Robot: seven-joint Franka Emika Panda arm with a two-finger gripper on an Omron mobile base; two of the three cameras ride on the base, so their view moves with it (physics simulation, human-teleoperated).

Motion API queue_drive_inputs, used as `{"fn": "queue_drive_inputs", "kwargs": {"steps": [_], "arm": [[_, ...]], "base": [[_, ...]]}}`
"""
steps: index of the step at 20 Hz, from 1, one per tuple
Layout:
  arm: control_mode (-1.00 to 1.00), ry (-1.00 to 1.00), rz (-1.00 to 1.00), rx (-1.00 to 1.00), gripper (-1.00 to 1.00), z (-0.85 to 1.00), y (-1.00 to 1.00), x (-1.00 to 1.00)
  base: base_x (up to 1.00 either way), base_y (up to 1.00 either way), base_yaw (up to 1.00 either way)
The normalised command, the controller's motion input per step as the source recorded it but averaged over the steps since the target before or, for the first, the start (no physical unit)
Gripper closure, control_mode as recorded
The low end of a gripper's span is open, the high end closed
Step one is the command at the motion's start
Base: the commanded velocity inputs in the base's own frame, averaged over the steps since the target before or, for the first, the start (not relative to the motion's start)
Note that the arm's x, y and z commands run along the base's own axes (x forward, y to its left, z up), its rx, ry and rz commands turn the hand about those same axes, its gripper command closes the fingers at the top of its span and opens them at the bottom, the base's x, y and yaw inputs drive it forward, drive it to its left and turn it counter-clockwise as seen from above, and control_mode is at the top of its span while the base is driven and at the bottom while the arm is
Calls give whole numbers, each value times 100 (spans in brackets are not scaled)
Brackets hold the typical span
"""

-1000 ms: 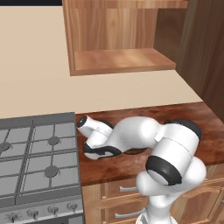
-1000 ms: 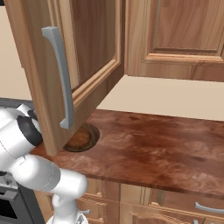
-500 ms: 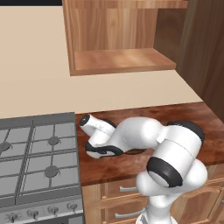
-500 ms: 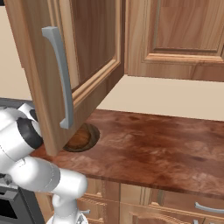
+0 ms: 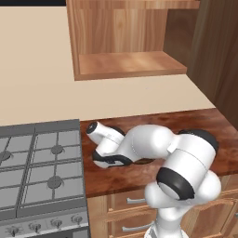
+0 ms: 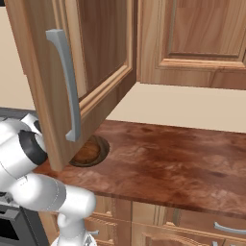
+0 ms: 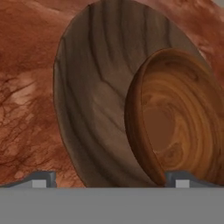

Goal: Pick up the bowls on the counter and stack them on top of one another in the open cabinet. Place the smaller bowl on top of the larger bowl.

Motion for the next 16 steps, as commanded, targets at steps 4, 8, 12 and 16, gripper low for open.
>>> {"fn": "queue_drive_inputs", "kwargs": {"steps": [4, 8, 12, 16], "arm": [[-100, 0, 0, -1, -100, -16, 0, 0], [-100, 0, 0, 0, -100, -20, 0, 0], [-100, 0, 0, 0, -100, -16, 0, 0], [-100, 0, 0, 0, -100, -21, 0, 0]], "base": [[0, 0, 0], [0, 0, 0], [0, 0, 0], [0, 0, 0]]}}
